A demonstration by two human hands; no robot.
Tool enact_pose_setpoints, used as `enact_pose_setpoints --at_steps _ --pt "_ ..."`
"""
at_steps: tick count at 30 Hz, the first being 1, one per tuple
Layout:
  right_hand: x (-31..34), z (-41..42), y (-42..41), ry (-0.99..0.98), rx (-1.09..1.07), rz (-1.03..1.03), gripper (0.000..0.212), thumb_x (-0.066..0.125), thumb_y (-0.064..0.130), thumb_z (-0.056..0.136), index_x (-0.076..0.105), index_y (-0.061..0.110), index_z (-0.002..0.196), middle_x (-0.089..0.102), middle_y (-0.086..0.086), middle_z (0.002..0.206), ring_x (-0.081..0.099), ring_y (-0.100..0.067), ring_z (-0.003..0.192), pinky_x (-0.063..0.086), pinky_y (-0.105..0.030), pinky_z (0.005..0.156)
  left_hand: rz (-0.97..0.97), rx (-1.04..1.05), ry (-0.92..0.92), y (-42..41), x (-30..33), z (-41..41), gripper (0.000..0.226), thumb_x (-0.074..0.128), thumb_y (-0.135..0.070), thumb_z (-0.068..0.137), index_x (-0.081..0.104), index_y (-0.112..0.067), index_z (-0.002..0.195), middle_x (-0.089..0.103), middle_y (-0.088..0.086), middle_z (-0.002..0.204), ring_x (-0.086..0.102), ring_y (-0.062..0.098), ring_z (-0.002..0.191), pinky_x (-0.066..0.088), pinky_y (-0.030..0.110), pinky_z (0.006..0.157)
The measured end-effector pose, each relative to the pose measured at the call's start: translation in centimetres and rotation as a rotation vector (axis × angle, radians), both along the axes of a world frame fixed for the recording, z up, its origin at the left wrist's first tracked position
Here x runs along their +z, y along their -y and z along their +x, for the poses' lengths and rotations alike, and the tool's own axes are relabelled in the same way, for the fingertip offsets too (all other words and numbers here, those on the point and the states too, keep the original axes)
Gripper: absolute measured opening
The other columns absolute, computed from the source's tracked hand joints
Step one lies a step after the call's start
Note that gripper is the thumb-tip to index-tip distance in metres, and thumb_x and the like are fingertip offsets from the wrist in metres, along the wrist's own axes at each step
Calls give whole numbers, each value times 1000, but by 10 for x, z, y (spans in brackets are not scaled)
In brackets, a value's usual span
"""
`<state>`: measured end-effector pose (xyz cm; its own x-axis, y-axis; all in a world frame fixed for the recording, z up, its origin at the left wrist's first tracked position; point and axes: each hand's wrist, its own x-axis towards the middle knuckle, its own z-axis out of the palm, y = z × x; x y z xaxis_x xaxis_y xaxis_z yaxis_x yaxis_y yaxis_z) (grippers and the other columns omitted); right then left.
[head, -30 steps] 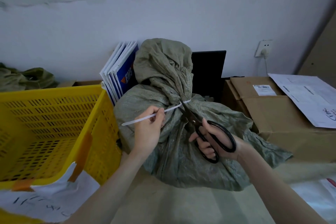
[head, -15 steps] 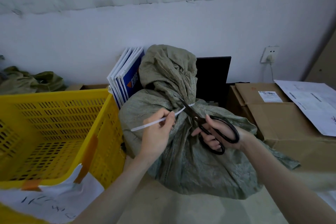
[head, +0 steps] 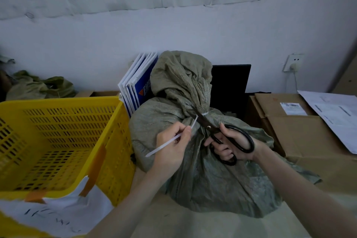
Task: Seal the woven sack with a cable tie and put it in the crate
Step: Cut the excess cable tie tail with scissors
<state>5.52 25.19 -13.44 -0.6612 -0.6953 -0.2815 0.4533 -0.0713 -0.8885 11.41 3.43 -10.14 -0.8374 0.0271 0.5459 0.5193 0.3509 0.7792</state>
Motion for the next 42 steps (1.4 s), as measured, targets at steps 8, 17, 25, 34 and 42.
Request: enact_pose_setpoints --at_steps 8,17,25,34,42 --pt "7 0 1 -152 -21 173 90 45 77 72 59 -4 108 33 1 54 33 -10 41 32 -20 41 86 26 17 2 -1 -1 26 53 -13 96 60 -1 74 59 9 63 55 24 59 46 40 56" --pt "14 3 0 -241 -26 281 71 26 58 87 59 -4 98 30 -1 51 32 -10 36 32 -19 38 167 47 75 7 -1 -3 25 51 -9 97 59 -1 75 58 12 65 53 24 60 47 42 58" --pt "12 5 -2 -334 -68 329 70 31 57 90 60 -7 94 32 1 48 31 -9 33 30 -19 34 249 63 142 4 1 -4 27 48 -5 98 56 5 75 54 5 63 50 4 57 43 15 54" --pt "10 12 -9 -398 -59 298 91 58 76 70 56 -9 103 30 -3 58 30 -9 39 28 -21 38 307 97 150 11 6 -4 26 46 -5 98 55 2 75 52 4 64 49 2 57 42 14 56" --pt "1 43 -24 -353 -198 214 92 57 78 68 56 -4 109 33 1 61 30 -11 45 28 -25 42 368 34 157 -2 3 -2 27 46 -6 99 54 5 76 51 5 64 49 6 59 42 16 56"
